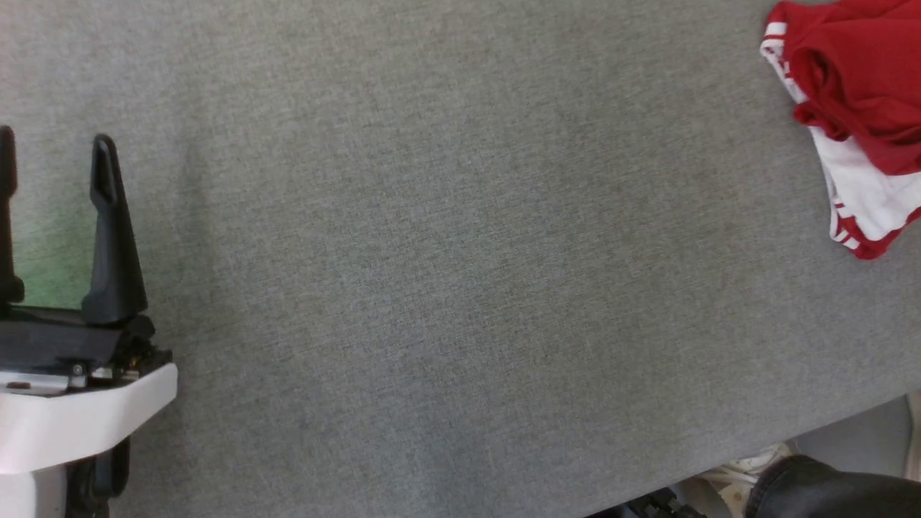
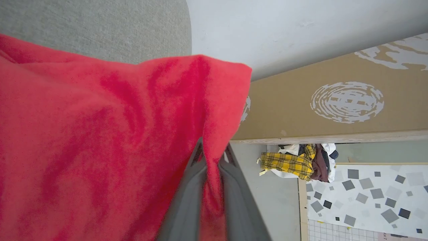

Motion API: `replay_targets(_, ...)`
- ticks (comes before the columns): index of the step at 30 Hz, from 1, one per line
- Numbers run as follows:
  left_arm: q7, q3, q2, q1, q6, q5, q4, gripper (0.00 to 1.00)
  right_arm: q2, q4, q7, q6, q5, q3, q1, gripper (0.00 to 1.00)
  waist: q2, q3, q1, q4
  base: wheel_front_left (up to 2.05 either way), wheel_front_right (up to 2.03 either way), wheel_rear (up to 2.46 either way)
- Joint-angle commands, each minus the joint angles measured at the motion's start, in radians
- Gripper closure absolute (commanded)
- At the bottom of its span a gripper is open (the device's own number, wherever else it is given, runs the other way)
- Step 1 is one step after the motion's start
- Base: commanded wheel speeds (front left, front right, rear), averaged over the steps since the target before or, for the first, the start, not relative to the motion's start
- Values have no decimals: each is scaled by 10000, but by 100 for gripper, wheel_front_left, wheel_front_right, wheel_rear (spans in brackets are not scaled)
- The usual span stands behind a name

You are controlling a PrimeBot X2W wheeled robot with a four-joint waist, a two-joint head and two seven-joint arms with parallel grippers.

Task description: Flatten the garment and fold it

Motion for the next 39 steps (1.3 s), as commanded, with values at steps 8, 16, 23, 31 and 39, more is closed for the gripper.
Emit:
replay_targets(8, 29, -100, 133, -323, 29, 178, -6, 0, 503, 605, -378, -23, -487, -370, -284, 0, 0, 253, -1, 46, 0, 0, 0)
replay_targets(16, -131, -214, -164, -342, 58, 55, 319, 0, 645, 1077, -899, -23, -784, -596, -382, 0, 0, -398, -1, 239, 0, 0, 0)
replay_targets(23, -254, -335, -627, -66, 57, -32, 863, 0, 1291, 1004, -1758, -23, -1027, -907, -69, 0, 0, -1417, -1, 455, 0, 0, 0)
replay_targets(31, -305, -416, -1318, 461, -10, -71, 1571, 0, 3307, 64, -2917, -23, -769, -1500, 910, 0, 0, -3066, -1, 933, 0, 0, 0)
replay_targets(39, -310, -631, -1997, 850, -225, 208, 2343, 0, 4615, -1717, -3581, -23, -343, -1503, 2445, 0, 0, -4631, -1, 1658, 0, 0, 0)
